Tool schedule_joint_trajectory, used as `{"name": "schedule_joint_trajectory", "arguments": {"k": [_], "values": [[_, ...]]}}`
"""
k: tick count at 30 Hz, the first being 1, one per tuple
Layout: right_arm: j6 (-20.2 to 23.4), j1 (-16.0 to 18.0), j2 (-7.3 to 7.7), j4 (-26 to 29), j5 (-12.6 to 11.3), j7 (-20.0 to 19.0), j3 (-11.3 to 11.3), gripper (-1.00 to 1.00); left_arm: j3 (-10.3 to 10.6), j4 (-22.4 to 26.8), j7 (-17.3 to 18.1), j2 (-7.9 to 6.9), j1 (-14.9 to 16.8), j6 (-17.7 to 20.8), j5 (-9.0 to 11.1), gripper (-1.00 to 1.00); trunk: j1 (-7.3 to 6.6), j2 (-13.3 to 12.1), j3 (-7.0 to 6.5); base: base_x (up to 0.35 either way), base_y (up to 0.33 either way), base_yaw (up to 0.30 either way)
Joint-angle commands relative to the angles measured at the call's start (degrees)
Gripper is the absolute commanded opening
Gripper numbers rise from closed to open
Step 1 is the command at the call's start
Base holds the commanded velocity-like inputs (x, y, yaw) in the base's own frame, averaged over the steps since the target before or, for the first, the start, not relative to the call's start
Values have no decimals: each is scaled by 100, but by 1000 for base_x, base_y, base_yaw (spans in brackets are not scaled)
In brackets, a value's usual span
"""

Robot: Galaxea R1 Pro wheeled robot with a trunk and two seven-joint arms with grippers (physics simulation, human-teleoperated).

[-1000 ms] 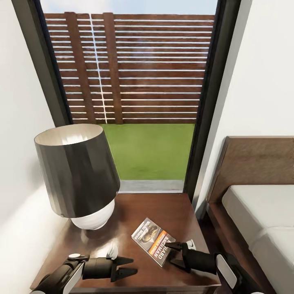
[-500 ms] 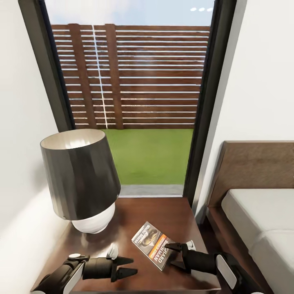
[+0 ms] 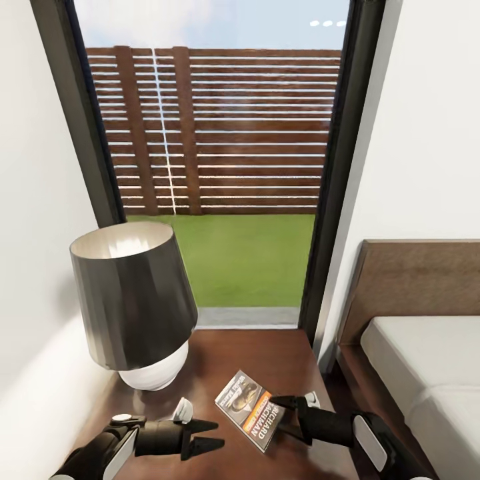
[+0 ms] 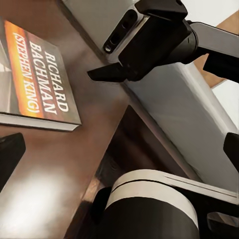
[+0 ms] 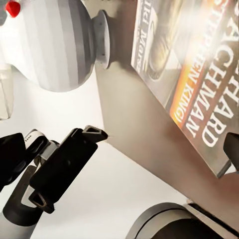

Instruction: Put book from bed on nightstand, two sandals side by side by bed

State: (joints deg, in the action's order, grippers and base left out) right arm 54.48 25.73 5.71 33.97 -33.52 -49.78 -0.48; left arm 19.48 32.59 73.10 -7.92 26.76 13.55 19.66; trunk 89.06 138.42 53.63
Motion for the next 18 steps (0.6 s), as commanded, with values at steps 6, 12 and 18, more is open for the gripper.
{"name": "schedule_joint_trajectory", "arguments": {"k": [6,12,18], "values": [[11,3,0,-18,12,-10,-5,100,38,2,2,-12,6,60,55,100,-134,-240,-103,0,0,0],[6,3,0,-20,12,-6,-5,100,43,2,-1,-9,7,60,55,100,-265,-480,-210,0,0,0],[-2,3,0,-16,12,-6,2,100,46,2,-6,-8,5,60,50,100,-397,-721,-318,0,0,0]]}}
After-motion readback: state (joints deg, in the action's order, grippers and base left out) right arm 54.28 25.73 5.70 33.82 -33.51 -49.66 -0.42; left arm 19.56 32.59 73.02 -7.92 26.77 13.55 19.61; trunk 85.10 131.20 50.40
